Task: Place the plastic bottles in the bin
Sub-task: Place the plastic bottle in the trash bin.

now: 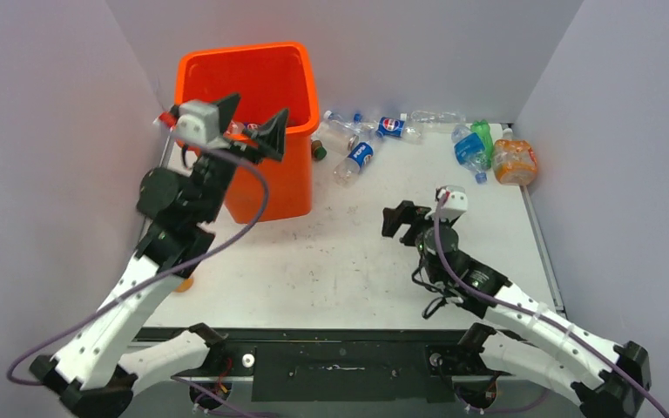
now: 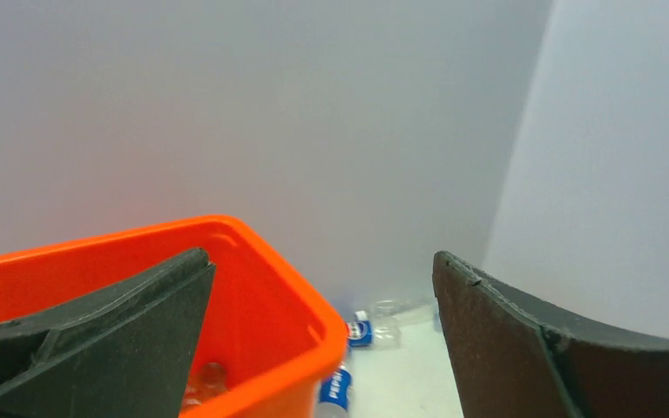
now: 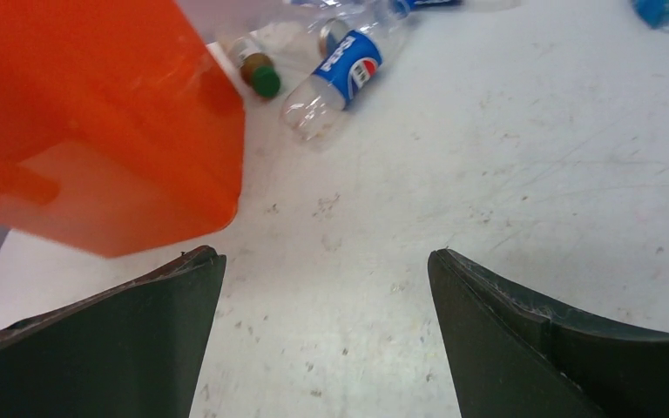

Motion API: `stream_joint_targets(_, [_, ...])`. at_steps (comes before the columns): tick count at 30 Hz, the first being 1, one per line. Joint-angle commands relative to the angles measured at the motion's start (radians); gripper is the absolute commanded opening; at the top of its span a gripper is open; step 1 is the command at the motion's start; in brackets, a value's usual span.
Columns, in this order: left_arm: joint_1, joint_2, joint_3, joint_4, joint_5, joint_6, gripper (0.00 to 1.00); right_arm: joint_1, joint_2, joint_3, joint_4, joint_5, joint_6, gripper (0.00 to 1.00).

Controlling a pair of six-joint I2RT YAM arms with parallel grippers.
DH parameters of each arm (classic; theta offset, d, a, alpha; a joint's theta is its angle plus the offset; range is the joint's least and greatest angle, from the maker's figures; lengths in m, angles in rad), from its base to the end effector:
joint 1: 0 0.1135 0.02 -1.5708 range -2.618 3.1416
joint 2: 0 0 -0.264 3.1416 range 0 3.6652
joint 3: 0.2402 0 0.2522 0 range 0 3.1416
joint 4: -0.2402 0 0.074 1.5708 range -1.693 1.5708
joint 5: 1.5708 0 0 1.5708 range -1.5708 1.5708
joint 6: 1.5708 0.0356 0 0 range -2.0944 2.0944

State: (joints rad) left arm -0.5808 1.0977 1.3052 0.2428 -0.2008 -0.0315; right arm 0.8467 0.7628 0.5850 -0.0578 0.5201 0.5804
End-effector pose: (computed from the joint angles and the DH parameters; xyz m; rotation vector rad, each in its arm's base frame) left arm 0.1921 -0.1176 0.5051 0.1313 1.1328 -0.4328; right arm 0.1344 0.1253 0.2872 0.1331 1.8042 0.5574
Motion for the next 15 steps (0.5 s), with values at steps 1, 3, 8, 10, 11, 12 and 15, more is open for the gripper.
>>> stream_joint_targets(1, [-0.075, -0.233, -0.188, -0.148, 0.057, 0.014, 0.96, -0.149, 0.184, 0.134, 0.066, 0.046, 0.033, 0.90])
stream_joint_targets(3, [-0.083, -0.331, -0.265, -0.206, 0.110, -0.004, 0.96, -0.276, 0.260, 0.169, 0.120, -0.005, 0.076, 0.90])
stream_joint_targets(8, [-0.084, -0.521, -0.409, -0.297, 0.255, -0.028, 0.96, -0.455, 0.472, 0.285, 0.201, 0.039, 0.063, 0.90])
stream_joint_targets(10, [-0.085, -0.567, -0.449, -0.313, 0.303, -0.050, 0.96, -0.520, 0.567, 0.348, 0.215, 0.066, 0.033, 0.90])
stream_joint_targets(11, [-0.085, -0.590, -0.473, -0.308, 0.316, -0.068, 0.96, -0.560, 0.616, 0.388, 0.215, 0.069, 0.030, 0.90])
stream_joint_targets(12, [-0.085, -0.611, -0.501, -0.296, 0.330, -0.090, 0.96, -0.602, 0.661, 0.415, 0.213, 0.059, 0.032, 0.90])
stream_joint_targets(15, [-0.084, -0.664, -0.585, -0.263, 0.355, -0.149, 0.96, -0.723, 0.765, 0.472, 0.212, 0.008, 0.037, 0.90])
